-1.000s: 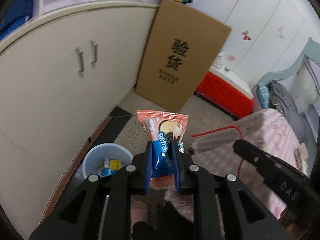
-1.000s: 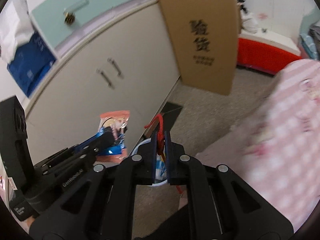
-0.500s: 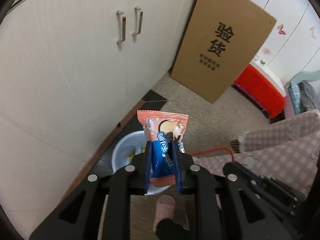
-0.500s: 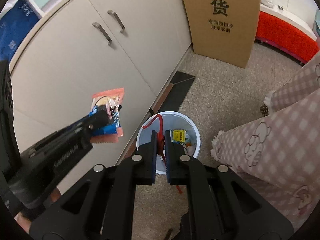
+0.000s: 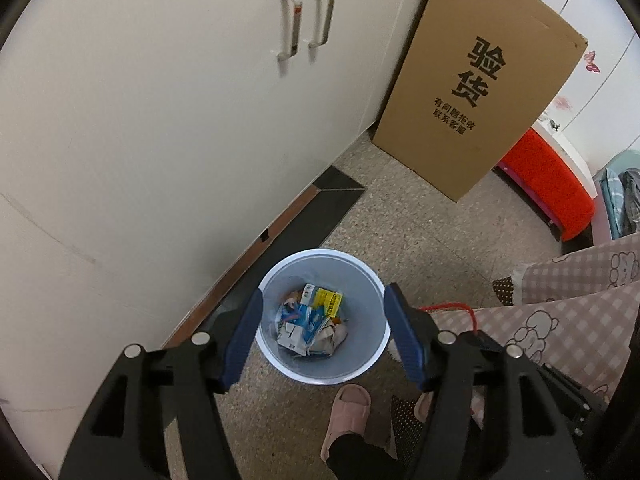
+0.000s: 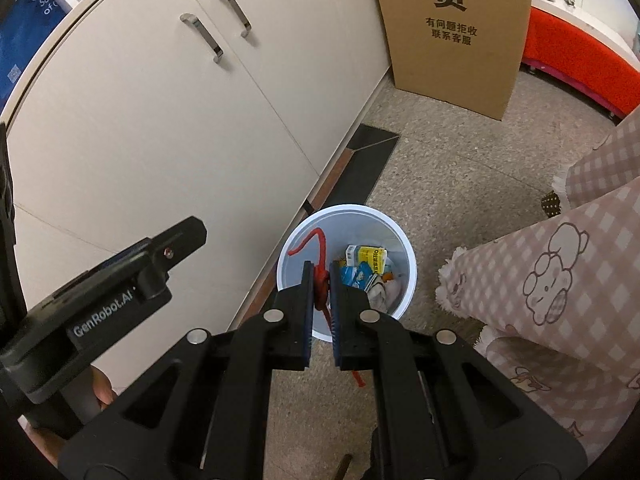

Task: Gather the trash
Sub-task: 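Open the left tool over the wastebasket while the right tool releases the red string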

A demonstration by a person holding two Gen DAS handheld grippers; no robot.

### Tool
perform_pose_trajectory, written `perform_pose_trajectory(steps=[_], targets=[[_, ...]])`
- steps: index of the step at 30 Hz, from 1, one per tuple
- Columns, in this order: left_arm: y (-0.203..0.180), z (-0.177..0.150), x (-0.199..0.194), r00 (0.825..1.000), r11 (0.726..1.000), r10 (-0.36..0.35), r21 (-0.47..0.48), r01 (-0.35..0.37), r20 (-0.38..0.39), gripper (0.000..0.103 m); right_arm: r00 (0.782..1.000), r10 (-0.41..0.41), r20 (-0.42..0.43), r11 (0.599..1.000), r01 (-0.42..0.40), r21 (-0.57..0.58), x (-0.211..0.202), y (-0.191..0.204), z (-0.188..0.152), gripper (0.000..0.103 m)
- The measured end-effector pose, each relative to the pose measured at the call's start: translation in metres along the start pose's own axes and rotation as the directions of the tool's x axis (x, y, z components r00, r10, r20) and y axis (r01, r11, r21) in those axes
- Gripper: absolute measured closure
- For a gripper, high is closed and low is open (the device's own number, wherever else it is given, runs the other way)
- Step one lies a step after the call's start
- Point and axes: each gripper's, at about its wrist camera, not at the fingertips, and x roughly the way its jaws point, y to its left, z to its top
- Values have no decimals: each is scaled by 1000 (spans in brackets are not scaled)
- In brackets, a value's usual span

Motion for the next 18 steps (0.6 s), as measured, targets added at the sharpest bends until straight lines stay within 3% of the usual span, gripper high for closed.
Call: perform_pose_trajectory(steps=[18], targets=[[23, -8, -7, 999, 998, 34, -46, -33, 22, 37, 999, -9, 42, 998, 11, -54, 1, 17, 11, 93]])
